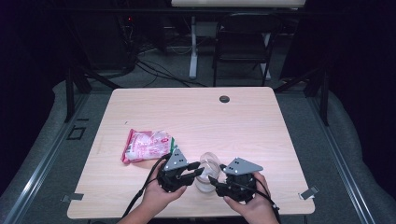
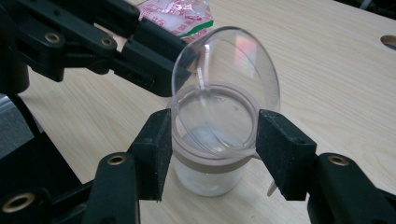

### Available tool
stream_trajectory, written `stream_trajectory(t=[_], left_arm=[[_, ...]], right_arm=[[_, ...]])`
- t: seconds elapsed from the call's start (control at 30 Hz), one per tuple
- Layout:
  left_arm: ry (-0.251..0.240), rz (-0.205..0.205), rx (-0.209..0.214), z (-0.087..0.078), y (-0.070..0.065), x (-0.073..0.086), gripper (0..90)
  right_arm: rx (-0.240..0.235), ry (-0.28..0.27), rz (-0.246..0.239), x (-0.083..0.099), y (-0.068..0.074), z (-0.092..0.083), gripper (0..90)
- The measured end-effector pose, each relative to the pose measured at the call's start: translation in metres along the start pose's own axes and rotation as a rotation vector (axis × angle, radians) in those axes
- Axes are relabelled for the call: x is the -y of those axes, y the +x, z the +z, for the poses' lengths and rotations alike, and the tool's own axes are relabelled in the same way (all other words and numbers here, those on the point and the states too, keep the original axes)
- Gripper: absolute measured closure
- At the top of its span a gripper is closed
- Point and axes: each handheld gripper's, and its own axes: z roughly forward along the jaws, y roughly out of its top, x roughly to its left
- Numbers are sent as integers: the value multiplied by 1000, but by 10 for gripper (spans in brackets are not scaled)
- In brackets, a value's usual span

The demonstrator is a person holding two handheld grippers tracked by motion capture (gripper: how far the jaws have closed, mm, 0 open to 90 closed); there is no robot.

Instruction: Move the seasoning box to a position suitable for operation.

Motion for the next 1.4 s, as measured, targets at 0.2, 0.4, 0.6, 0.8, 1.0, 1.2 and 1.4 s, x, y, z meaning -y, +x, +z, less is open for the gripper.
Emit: stream_trajectory(t=[0.2, 0.4, 0.6, 0.8, 1.0, 1.2, 1.4], left_arm=[[-22, -9, -6, -1, 0, -1, 632], [-25, -4, -51, 5, 4, 5, 534], [11, -10, -93, 14, 12, 12, 496], [34, -20, -112, 20, 15, 17, 492], [37, -32, -88, 23, 15, 21, 554], [28, -25, -67, 23, 14, 22, 618], [16, -33, -63, 23, 13, 23, 649]], right_arm=[[61, 5, -65, 1, 6, 7, 444], [75, 3, -50, 0, 3, 10, 466], [65, -5, -34, 1, 1, 9, 462], [55, -15, -14, 2, -1, 9, 460], [51, -20, -6, 2, -2, 8, 469], [44, -34, 11, 2, -6, 5, 487], [55, -40, 44, 5, -14, 0, 544]])
